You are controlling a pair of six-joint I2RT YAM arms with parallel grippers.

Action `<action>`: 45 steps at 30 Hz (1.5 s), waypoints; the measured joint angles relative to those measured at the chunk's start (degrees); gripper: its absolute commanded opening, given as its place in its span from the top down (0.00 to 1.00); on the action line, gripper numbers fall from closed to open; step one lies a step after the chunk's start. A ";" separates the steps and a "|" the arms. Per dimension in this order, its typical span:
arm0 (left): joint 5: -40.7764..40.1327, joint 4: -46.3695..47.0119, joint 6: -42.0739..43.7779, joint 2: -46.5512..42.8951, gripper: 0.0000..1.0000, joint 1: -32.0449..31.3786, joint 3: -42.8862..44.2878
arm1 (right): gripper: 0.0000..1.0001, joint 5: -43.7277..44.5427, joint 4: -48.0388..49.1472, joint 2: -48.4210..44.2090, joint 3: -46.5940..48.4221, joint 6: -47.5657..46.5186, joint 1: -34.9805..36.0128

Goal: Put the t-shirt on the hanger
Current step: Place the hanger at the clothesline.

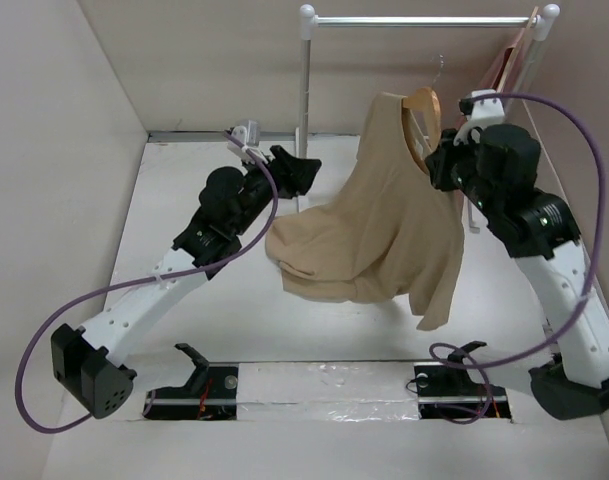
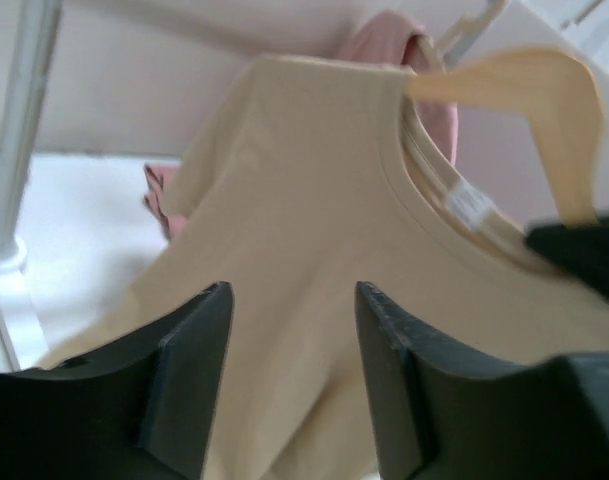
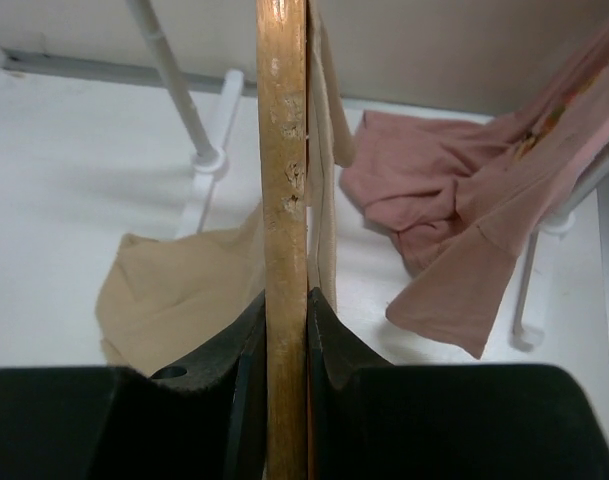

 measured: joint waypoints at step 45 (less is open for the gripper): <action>-10.78 -0.15 -1.18 -11.96 0.54 -23.67 -24.94 | 1.00 -15.43 7.87 40.09 25.49 2.69 -29.64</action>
